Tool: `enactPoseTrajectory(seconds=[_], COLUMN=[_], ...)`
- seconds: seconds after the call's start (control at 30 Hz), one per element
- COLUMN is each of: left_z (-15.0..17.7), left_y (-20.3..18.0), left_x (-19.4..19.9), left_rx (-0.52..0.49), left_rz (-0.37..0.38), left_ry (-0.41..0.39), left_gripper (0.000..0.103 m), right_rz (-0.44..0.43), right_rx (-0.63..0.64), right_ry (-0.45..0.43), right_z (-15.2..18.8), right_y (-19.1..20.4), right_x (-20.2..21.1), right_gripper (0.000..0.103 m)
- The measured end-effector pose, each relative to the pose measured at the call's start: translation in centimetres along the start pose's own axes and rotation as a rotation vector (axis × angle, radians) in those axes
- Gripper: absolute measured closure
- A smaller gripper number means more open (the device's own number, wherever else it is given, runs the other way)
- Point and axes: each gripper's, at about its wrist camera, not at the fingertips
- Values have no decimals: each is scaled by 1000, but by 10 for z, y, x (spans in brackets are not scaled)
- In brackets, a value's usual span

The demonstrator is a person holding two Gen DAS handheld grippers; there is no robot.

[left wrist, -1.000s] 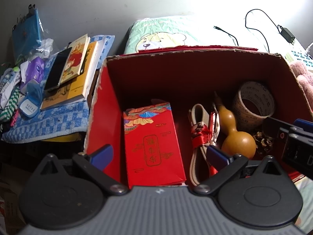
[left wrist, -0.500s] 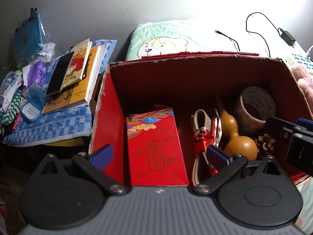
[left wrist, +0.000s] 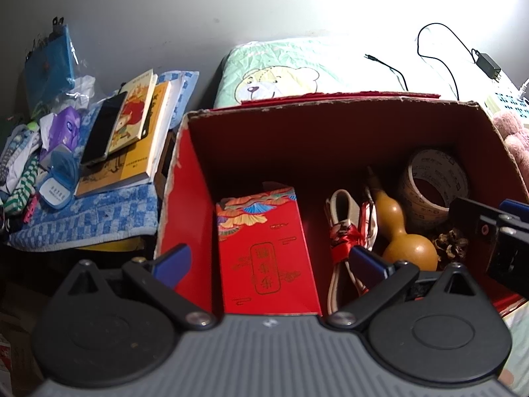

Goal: Organize objects

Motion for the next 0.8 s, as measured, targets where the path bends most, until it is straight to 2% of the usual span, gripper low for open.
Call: enactPoseTrajectory(seconds=[0.4,0.53,0.8], left_z=[1,2,3], left_y=[0,1,-5], left_x=[-1,-4,6], left_rx=[-1,6,-18], left_rz=[-2,23,9], left_ry=[-1,7,-60], left_gripper=[1,2,4], right_rz=[3,3,8], right_rx=[-7,-6,-9], right_ry=[4,3,-1], right_z=[0,0,2], right_y=[-1,-1,-3], right_x=[-1,-1,-1], right_gripper=[41,41,41])
Point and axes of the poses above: each gripper's, at about its wrist camera, not at the fingertips, and x roughly against the way its jaws point, y to its left, z to its underside, and after that the axes turned 5 degrees about z, right-handed
